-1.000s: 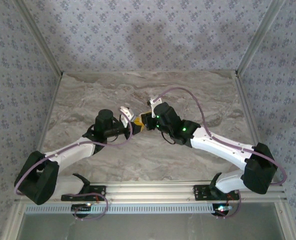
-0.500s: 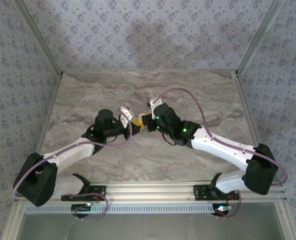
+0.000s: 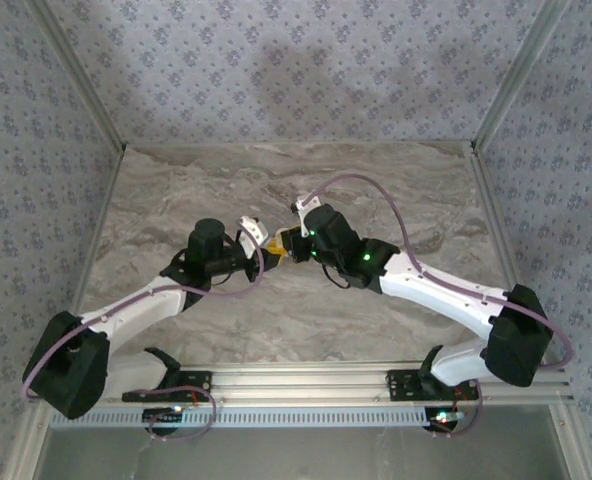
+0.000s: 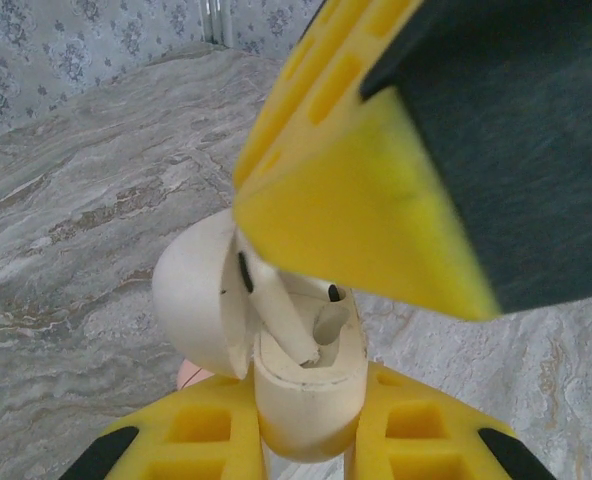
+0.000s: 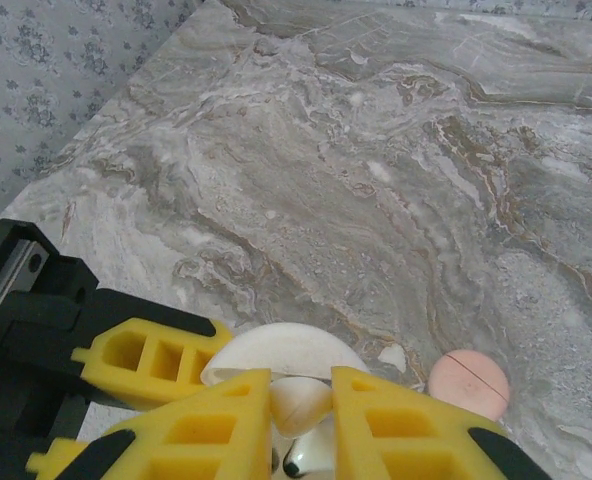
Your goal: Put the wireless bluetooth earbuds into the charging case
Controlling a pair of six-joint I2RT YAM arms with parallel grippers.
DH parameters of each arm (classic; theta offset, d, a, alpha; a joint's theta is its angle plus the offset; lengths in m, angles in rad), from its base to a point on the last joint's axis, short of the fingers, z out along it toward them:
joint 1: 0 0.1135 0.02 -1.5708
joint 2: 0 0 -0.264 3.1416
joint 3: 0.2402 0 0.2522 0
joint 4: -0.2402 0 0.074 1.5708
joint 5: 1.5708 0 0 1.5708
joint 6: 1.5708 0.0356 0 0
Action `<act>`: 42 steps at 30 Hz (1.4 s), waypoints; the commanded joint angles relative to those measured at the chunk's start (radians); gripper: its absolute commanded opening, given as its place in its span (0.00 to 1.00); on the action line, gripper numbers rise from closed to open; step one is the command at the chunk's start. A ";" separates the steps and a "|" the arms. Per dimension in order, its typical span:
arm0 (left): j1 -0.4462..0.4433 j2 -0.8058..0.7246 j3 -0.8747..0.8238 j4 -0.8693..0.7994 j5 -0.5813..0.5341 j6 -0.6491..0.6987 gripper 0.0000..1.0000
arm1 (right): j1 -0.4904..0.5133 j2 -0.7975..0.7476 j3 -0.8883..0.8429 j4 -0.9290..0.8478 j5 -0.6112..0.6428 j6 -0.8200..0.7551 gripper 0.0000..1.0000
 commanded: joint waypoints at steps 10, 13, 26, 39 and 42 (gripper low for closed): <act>-0.017 -0.087 -0.001 0.069 -0.047 0.090 0.14 | 0.014 0.010 0.011 -0.089 -0.036 -0.037 0.21; -0.018 -0.091 -0.004 0.069 -0.050 0.093 0.15 | 0.020 0.013 0.012 -0.086 -0.044 -0.046 0.21; -0.021 -0.105 -0.016 0.060 -0.080 0.114 0.14 | 0.031 -0.008 0.017 -0.108 0.017 -0.059 0.20; -0.028 -0.104 -0.007 0.024 -0.100 0.138 0.14 | 0.037 -0.044 0.030 -0.110 0.060 -0.076 0.20; -0.030 -0.105 -0.008 0.018 -0.109 0.145 0.14 | 0.037 -0.049 0.032 -0.111 0.059 -0.078 0.20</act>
